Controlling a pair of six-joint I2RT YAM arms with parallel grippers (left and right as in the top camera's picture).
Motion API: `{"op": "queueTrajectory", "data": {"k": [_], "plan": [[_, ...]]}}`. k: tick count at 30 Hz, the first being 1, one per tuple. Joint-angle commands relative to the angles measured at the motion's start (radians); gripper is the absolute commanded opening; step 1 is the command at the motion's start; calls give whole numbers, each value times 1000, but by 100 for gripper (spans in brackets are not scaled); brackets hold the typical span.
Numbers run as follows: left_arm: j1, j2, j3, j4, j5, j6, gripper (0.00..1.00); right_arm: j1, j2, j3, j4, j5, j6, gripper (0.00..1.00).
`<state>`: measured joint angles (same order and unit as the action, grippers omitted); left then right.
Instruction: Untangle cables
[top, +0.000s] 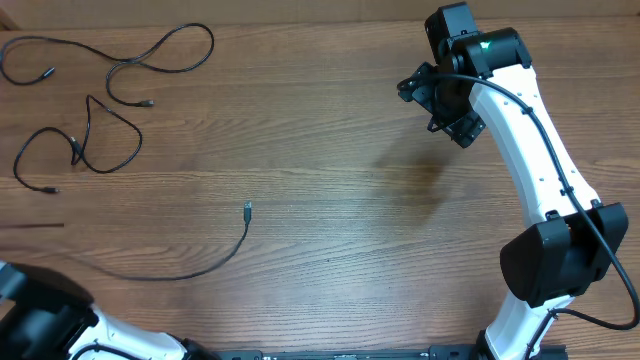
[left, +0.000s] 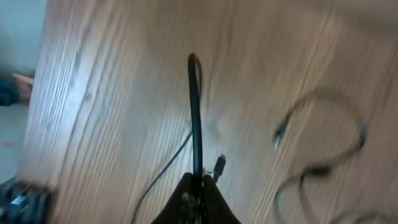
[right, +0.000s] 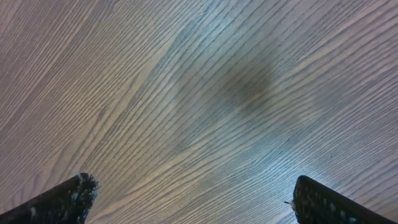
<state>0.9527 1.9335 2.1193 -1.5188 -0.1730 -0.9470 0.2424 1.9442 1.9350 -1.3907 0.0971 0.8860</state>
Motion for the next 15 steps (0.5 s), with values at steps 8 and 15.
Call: {"op": "queueTrajectory", "data": {"k": [8, 15], "plan": [[98, -24, -196, 386, 222, 262, 4, -3, -3, -5, 1, 14, -4, 100], [89, -24, -302, 554, 347, 431, 5, -3, -3, -5, 1, 14, -4, 100]]}}
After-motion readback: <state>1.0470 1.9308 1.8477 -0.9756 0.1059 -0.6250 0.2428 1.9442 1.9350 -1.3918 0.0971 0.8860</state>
